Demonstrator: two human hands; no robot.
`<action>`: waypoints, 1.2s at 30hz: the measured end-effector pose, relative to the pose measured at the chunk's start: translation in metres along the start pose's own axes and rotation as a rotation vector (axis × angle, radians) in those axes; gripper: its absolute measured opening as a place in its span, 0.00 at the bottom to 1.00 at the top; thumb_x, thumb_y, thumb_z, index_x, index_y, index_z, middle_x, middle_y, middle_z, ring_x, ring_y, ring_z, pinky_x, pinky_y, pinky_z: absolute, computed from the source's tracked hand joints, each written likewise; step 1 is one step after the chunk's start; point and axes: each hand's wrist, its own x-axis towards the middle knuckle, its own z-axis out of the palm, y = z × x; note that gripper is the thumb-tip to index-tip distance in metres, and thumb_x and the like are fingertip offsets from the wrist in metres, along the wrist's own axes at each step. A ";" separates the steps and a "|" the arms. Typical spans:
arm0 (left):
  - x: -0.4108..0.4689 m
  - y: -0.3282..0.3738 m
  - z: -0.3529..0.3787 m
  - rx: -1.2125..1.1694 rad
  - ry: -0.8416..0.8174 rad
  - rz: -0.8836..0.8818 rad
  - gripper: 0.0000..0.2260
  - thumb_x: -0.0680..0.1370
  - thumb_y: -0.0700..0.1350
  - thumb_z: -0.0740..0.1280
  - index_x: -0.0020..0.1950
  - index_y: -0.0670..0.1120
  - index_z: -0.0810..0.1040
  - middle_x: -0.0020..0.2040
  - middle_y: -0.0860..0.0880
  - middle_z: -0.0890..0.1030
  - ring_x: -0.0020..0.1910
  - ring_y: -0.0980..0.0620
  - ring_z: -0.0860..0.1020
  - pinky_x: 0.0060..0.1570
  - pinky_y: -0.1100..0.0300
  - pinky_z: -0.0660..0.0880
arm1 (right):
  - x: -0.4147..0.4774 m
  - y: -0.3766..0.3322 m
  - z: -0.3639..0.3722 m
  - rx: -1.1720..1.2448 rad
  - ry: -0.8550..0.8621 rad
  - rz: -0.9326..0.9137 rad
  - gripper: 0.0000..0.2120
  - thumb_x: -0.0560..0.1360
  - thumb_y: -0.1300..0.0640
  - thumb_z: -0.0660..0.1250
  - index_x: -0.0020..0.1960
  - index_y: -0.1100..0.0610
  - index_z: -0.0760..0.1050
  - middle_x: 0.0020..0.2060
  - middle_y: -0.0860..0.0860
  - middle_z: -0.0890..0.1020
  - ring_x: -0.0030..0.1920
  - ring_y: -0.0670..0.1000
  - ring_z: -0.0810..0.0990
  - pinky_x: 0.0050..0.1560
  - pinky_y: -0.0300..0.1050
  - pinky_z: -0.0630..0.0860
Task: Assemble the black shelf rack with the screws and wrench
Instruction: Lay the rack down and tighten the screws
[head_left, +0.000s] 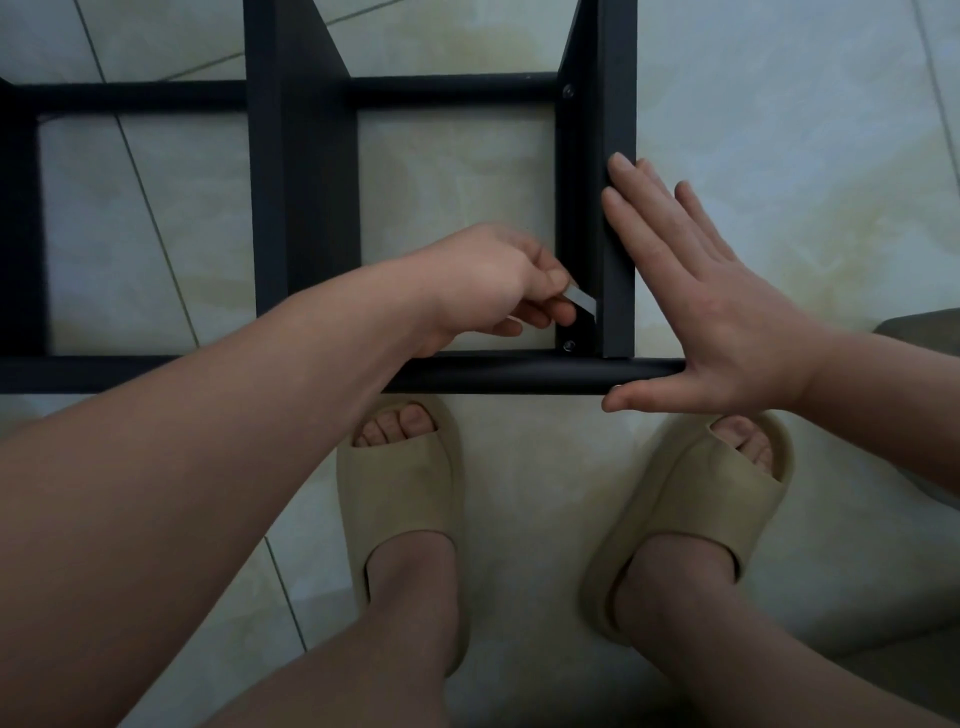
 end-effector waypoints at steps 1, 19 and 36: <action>-0.001 -0.001 -0.001 0.018 -0.013 0.008 0.06 0.83 0.43 0.63 0.48 0.47 0.79 0.41 0.52 0.85 0.45 0.55 0.80 0.47 0.60 0.75 | 0.000 0.000 0.000 0.000 0.000 0.000 0.58 0.72 0.25 0.62 0.82 0.66 0.45 0.82 0.61 0.44 0.82 0.59 0.41 0.80 0.64 0.44; -0.011 -0.009 -0.008 0.198 -0.138 0.060 0.06 0.82 0.39 0.63 0.50 0.46 0.79 0.45 0.52 0.84 0.42 0.60 0.80 0.45 0.63 0.76 | 0.001 -0.001 0.000 -0.005 -0.003 0.005 0.59 0.71 0.25 0.63 0.82 0.66 0.46 0.82 0.62 0.45 0.82 0.60 0.42 0.80 0.65 0.44; -0.003 -0.014 -0.007 0.504 0.002 -0.056 0.08 0.78 0.40 0.66 0.42 0.50 0.80 0.43 0.51 0.84 0.46 0.51 0.81 0.47 0.58 0.77 | 0.000 -0.009 -0.014 -0.161 -0.141 0.020 0.61 0.70 0.20 0.55 0.82 0.63 0.41 0.82 0.58 0.41 0.82 0.58 0.40 0.80 0.65 0.43</action>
